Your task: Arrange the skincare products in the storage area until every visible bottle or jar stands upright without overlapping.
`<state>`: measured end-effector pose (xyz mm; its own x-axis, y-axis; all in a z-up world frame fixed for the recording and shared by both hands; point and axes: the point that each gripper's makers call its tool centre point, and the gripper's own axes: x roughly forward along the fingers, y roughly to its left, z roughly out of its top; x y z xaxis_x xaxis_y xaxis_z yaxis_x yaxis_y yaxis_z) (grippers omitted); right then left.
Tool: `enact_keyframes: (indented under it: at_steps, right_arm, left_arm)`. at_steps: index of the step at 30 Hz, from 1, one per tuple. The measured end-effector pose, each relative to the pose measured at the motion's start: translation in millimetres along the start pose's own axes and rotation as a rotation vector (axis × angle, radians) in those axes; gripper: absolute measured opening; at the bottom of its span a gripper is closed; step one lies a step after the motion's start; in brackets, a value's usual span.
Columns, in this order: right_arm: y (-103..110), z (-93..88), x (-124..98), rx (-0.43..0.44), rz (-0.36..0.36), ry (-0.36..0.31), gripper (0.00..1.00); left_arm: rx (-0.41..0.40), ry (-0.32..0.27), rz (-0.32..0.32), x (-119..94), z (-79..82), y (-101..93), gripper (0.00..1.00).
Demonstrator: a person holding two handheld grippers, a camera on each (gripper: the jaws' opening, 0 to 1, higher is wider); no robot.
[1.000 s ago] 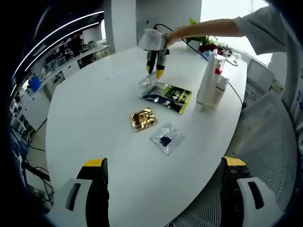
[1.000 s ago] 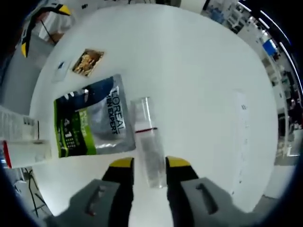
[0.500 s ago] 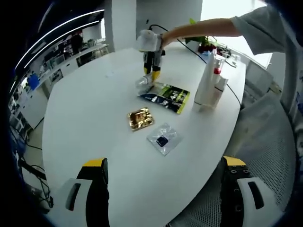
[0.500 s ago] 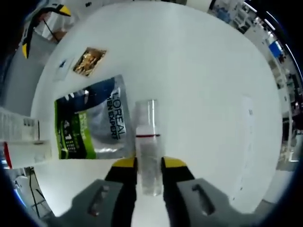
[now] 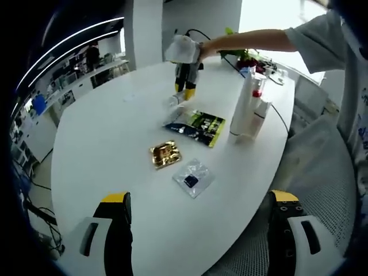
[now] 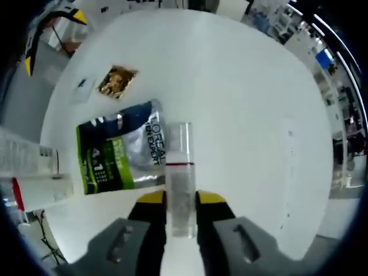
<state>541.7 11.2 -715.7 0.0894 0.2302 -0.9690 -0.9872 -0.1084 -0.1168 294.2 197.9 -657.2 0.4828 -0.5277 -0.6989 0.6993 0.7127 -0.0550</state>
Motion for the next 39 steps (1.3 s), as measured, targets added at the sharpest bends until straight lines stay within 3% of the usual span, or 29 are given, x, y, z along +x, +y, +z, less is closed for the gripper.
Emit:
enact_keyframes:
  at_steps: [14, 19, 26, 39]
  right_arm:
    - [44, 18.9, -58, -0.08, -0.049, -0.068, 0.18]
    - [54, 21.3, -72, -0.058, -0.07, -0.097, 0.18]
    - [68, 12.6, -101, -0.029, -0.109, -0.12, 0.19]
    - [100, -10.0, -147, 0.042, -0.192, -0.157, 0.19]
  left_arm:
    - [0.036, -0.028, 0.008, -4, 11.9, -15.7, 0.97]
    - [0.047, -0.044, 0.006, -7, 16.4, -21.1, 0.97]
    - [0.054, -0.067, 0.028, -9, 24.5, -22.3, 0.97]
    - [0.108, -0.093, 0.026, -10, 37.7, -41.4, 0.96]
